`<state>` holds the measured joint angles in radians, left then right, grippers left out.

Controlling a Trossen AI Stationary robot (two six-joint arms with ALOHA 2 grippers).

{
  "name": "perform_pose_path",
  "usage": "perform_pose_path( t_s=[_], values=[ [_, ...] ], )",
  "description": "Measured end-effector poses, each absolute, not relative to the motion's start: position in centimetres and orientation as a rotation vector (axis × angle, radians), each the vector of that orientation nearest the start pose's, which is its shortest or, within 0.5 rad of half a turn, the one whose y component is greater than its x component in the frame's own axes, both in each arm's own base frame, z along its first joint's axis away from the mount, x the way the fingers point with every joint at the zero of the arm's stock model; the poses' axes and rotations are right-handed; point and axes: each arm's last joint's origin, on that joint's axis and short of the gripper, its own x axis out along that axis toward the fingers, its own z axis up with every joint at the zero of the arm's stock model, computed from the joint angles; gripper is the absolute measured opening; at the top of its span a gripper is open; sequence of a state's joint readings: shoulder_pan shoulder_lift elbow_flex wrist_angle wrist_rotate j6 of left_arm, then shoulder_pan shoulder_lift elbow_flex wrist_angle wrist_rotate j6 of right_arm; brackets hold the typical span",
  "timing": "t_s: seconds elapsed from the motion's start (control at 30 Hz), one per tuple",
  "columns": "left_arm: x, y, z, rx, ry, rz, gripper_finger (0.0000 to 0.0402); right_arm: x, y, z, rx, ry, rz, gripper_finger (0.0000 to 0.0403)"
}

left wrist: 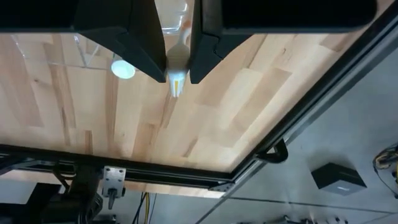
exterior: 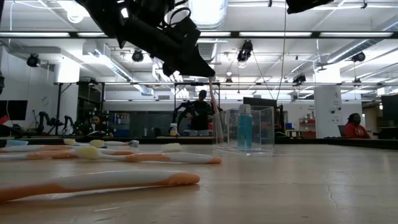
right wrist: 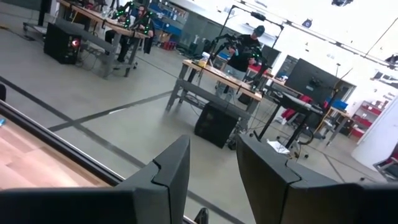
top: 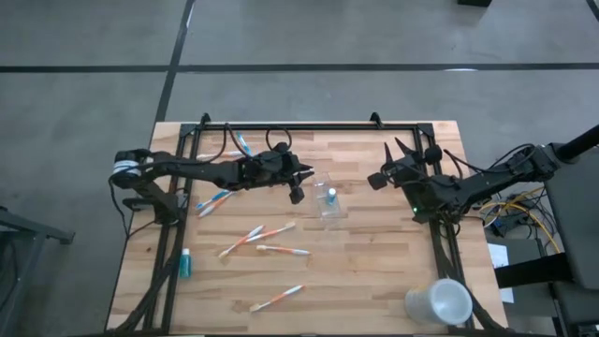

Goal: Pick & Place toothbrushing station
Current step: Put the orange toothbrush into transparent organizer, then put the mouthwash bottle into the transparent organizer

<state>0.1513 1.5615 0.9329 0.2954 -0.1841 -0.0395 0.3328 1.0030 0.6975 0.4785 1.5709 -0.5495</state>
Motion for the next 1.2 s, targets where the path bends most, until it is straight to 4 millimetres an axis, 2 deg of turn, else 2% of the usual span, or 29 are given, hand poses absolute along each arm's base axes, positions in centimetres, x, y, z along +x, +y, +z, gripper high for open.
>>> perform_pose_path(
  t_s=[0.5, 0.83, 0.97, 1.07, 1.2],
  values=[
    [33.1, 5.6, 26.0, -0.002, 0.268, 0.331, 0.0091, 19.5, 3.7, 31.9, -0.358, 0.255, -1.219, 0.0125],
    [33.5, 5.6, 27.8, -0.008, 0.216, 0.326, 0.0122, 19.6, 3.7, 31.9, -0.358, 0.255, -1.219, 0.0125],
    [33.9, 5.7, 29.7, -0.01, 0.161, 0.326, 0.0129, 19.6, 3.7, 31.9, -0.358, 0.255, -1.219, 0.0125],
    [34.1, 5.7, 32.1, 0.0, 0.103, 0.316, 0.0131, 19.6, 3.7, 31.9, -0.359, 0.256, -1.219, 0.0125],
    [34.3, 5.3, 35.5, 0.124, 0.14, 0.227, 0.0129, 19.6, 3.7, 31.9, -0.362, 0.258, -1.219, 0.0125]
  ],
)
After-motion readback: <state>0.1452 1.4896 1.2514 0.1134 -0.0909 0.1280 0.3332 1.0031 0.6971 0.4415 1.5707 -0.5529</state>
